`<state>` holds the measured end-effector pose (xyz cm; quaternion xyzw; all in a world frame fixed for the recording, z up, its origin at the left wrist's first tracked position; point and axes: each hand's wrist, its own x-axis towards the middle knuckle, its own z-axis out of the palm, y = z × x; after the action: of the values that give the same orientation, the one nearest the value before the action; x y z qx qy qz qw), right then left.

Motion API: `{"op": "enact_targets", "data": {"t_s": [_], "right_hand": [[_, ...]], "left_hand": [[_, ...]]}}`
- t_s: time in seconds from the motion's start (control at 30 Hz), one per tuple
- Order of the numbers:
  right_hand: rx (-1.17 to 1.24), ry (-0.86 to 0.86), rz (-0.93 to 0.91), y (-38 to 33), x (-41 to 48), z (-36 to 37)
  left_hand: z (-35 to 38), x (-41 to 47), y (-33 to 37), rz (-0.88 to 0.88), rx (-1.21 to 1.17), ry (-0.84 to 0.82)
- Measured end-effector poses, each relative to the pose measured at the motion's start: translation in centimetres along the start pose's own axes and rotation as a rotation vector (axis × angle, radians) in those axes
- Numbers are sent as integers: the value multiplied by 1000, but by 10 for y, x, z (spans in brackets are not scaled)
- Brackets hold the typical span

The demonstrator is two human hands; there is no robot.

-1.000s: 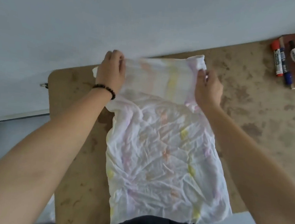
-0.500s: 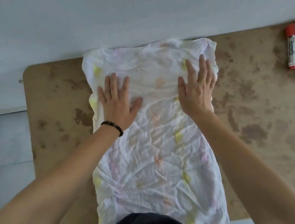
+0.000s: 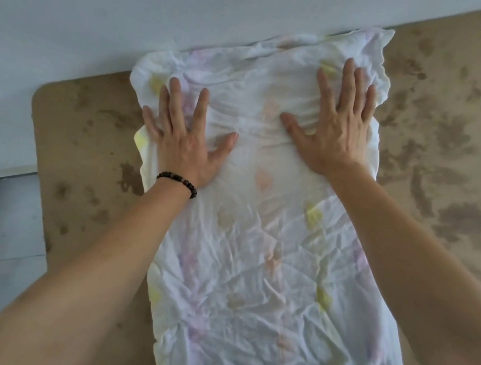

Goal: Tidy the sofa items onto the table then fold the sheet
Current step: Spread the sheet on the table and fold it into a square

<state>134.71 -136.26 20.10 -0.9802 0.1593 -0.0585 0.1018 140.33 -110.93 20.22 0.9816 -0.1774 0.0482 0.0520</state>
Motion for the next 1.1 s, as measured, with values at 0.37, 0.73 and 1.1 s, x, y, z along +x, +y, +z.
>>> {"op": "enact_targets", "data": {"t_s": [0.37,0.73,1.1], "right_hand": [[122,123,-242,-60,-110,-13],[231,254,-211,-59,-179,-48],[284,119,-63,-41,-99,-62]], "left_hand": [[-22,-105,-14,161,-10,42],[-65,-144,-1,359,-306,236],[-68,-53,-3,97,-350,162]]}}
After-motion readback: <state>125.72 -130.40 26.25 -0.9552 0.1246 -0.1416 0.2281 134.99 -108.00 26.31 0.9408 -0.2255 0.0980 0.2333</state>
